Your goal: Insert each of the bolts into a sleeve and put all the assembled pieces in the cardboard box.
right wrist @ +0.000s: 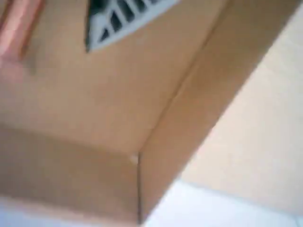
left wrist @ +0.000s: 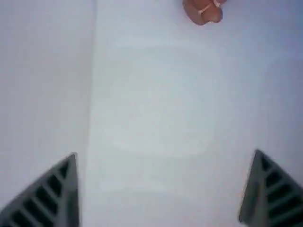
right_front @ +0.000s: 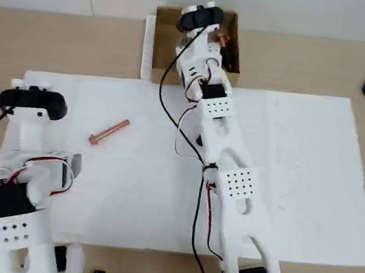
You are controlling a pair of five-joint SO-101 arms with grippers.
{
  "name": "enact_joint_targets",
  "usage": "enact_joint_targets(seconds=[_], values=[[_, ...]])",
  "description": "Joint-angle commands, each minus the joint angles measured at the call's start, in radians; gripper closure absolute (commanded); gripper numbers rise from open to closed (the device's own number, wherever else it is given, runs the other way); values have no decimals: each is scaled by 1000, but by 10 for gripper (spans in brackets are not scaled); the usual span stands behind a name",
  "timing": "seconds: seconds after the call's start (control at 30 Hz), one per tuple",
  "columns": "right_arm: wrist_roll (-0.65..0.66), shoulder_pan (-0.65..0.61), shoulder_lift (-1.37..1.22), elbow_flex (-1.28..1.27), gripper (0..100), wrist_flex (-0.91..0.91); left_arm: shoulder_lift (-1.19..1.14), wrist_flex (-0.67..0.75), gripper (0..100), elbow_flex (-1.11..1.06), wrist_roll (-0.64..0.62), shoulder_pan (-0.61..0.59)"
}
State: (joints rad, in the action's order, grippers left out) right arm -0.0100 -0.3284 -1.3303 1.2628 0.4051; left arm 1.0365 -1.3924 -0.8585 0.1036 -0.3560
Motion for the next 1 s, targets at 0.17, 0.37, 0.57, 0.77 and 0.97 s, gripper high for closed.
enact_joint_targets(seconds=[0.17, 0.37, 0.57, 0.77, 0.97], values=[[63, 5, 35, 348, 840, 278, 12, -5, 771, -1, 5, 0], [71, 27, 111, 423, 840, 572, 12, -5, 771, -1, 5, 0], [66, 39, 346, 420, 840, 987, 12, -5, 771, -1, 5, -2], [-5, 42, 450, 419, 840, 1277, 12, -5, 771, -1, 5, 0], [-5, 44, 466, 419, 841, 1293, 12, -5, 771, -1, 5, 0]])
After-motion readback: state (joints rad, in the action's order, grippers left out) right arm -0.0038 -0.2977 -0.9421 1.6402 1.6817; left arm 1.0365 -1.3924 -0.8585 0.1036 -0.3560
